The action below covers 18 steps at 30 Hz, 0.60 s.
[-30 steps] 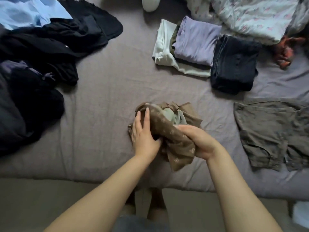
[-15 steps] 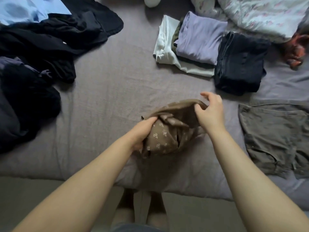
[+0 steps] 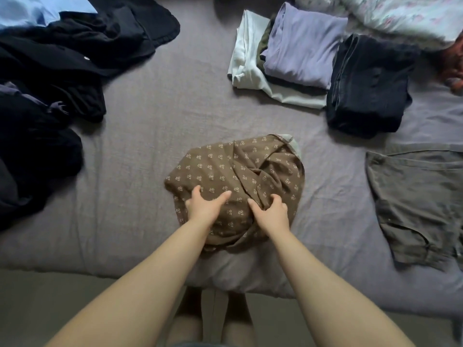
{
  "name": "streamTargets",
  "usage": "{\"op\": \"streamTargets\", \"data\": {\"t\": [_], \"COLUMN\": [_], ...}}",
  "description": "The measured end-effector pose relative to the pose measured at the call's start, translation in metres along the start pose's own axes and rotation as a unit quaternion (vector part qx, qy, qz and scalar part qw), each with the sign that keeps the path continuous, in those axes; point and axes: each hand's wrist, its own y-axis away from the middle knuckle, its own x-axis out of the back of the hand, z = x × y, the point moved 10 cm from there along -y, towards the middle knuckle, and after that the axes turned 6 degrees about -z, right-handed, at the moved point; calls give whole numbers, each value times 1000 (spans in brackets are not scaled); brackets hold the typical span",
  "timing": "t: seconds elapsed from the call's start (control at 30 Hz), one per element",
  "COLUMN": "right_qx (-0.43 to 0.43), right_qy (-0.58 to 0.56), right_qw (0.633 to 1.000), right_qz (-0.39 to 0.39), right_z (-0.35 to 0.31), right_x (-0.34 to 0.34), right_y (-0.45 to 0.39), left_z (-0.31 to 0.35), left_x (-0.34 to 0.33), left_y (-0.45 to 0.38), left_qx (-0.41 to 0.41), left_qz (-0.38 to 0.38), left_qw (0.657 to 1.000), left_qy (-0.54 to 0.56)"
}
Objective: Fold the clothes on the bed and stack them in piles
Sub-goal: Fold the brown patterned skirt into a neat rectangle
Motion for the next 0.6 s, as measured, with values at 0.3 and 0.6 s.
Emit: {"op": "streamTargets", "data": {"t": [0.3,0.6], "right_qx": [-33,-26], "right_qy": [-360,-330], "right_qw": [931,935], "right_qz": [-46,131], "right_z": [11,67], "right_x": [-10,89], "right_y": [-4,5], "left_z": [-1,-59], "left_x": [-5,96], "left_y": [-11,1], "left_qx": [-37,-7], "left_qz": [55,210], "left_qw": [991,978], "left_qy": [-118,10]}}
